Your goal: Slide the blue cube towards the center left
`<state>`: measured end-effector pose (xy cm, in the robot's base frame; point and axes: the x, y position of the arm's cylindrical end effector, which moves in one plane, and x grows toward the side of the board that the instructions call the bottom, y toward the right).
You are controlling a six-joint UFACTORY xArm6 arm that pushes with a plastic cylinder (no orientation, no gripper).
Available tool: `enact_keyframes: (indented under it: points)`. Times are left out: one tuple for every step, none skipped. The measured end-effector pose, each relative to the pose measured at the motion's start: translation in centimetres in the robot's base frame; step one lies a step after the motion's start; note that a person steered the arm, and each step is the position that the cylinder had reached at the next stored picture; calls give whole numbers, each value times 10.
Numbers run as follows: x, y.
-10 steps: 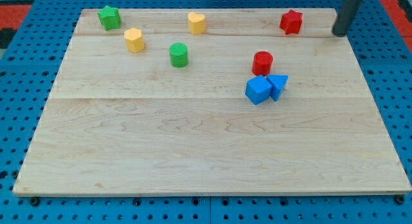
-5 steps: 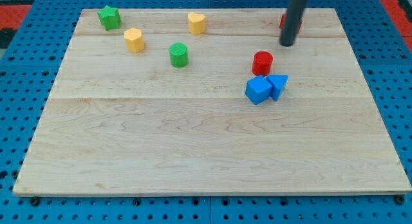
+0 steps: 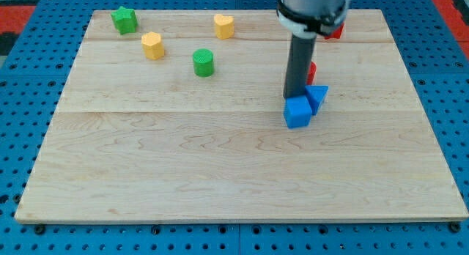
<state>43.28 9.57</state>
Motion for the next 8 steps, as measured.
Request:
enact_keyframes:
  points:
    - [7, 12]
    - [23, 37]
    - [56, 0]
    - [55, -140]
    - [16, -212]
    - [-13, -247]
    - [-20, -260]
    - [6, -215]
